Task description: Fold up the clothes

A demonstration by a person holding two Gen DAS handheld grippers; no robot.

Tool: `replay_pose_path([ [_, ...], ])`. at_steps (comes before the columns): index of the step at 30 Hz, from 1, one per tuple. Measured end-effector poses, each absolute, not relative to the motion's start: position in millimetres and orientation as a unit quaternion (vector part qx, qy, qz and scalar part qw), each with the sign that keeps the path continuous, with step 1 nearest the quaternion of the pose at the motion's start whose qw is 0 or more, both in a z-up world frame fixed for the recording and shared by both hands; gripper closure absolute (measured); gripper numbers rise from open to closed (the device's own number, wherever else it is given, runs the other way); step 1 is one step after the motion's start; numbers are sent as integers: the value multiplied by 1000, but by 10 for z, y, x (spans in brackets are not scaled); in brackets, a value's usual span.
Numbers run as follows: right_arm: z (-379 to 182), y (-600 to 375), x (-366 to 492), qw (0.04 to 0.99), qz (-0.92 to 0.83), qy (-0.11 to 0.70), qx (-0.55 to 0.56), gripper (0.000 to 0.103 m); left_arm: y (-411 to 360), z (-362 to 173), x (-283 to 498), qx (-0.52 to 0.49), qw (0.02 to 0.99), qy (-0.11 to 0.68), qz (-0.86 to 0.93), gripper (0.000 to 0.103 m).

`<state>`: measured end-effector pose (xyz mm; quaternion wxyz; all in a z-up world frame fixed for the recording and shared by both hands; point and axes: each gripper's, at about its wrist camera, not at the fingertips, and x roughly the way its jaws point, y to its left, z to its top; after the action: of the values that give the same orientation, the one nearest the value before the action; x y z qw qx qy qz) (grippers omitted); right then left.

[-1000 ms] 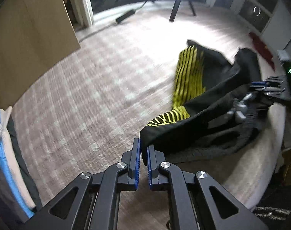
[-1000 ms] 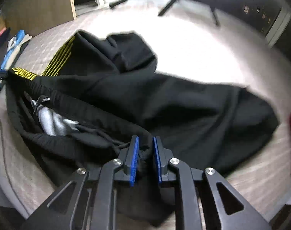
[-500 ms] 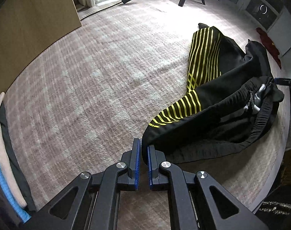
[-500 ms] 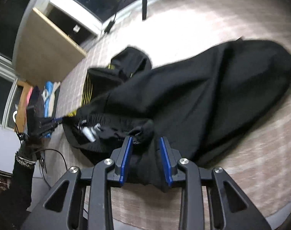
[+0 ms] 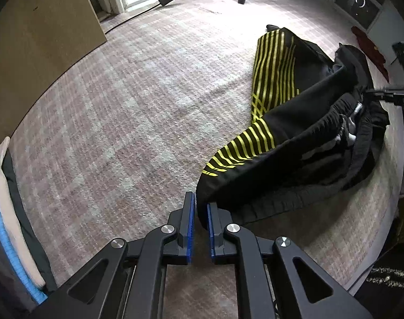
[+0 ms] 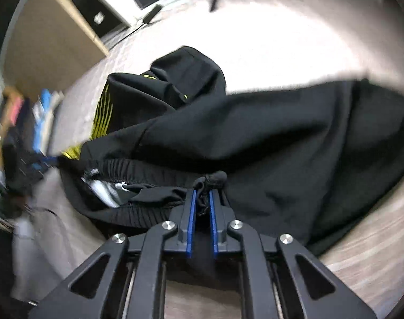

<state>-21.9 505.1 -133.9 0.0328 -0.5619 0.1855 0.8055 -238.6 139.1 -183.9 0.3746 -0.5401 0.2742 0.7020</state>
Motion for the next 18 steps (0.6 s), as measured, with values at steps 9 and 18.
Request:
replay_pose_path([
  [9, -984, 4223, -599, 68, 737, -240, -628, 96, 1443, -1710, -2067, -525, 410, 268, 696, 92],
  [18, -1051, 4478, -999, -36, 745, 74, -662, 76, 1225, -1830, -2043, -540, 399, 234, 704, 92],
])
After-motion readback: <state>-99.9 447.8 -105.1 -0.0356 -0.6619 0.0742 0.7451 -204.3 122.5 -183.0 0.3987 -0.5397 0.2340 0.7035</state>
